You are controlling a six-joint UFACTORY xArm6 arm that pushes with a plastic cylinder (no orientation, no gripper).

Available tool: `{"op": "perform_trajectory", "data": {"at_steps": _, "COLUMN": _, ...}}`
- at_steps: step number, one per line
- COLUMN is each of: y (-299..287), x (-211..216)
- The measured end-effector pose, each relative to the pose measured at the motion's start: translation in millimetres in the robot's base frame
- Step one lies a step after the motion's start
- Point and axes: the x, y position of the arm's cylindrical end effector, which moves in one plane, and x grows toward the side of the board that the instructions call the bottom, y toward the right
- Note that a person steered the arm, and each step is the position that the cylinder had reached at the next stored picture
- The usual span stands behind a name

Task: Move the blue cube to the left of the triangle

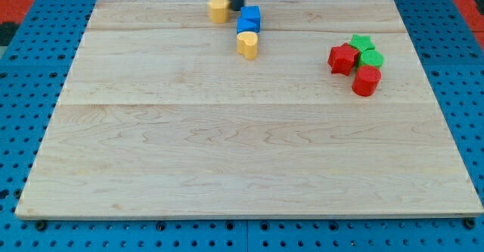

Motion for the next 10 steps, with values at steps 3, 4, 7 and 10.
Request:
{"op": "perform_trajectory", "data": {"at_steps": 3, "y": -106.3, "x": 23.3}}
{"op": "perform_trajectory", "data": {"at_steps": 4, "y": -23.9, "x": -21.8}}
{"op": "perform_trajectory", "data": {"at_steps": 7, "y": 98.0, "x": 16.8}}
{"op": "perform_trajectory", "data": {"at_steps": 10, "y": 2.9, "x": 35.4}}
